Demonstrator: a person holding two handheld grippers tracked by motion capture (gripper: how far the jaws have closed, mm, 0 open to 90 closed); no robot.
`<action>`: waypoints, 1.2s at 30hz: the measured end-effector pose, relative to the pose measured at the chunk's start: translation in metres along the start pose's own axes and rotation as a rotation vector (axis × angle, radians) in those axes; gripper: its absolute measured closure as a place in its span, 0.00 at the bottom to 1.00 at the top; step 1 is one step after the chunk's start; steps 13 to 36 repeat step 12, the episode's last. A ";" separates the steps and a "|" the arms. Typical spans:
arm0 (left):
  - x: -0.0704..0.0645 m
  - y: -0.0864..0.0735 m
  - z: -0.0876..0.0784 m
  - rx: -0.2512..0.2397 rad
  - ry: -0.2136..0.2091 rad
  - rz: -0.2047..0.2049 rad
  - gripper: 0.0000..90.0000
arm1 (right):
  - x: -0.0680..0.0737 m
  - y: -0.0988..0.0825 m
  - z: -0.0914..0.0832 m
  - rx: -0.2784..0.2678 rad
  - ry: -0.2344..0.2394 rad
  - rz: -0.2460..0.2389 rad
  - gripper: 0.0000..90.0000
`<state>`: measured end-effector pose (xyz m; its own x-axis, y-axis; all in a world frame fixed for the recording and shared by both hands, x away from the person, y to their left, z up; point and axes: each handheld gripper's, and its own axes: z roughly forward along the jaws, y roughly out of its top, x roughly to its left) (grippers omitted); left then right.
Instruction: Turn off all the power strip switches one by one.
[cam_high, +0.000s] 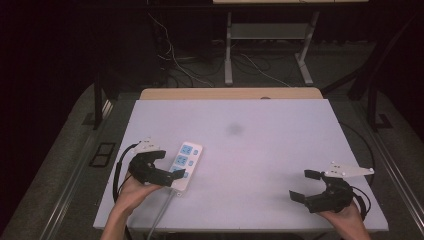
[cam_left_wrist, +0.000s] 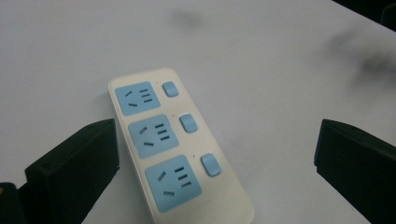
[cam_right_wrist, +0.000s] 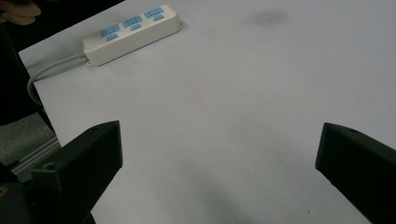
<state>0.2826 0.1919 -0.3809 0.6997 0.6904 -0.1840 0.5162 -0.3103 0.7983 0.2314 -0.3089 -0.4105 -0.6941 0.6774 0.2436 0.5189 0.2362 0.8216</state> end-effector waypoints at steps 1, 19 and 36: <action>-0.001 -0.004 -0.002 -0.016 -0.001 -0.007 0.00 | 0.000 0.000 0.000 0.002 0.000 -0.001 0.01; -0.011 -0.034 -0.004 -0.080 -0.033 -0.007 0.00 | 0.002 -0.001 0.002 0.009 0.006 0.000 0.01; -0.011 -0.034 -0.004 -0.080 -0.033 -0.007 0.00 | 0.002 -0.001 0.002 0.009 0.006 0.000 0.01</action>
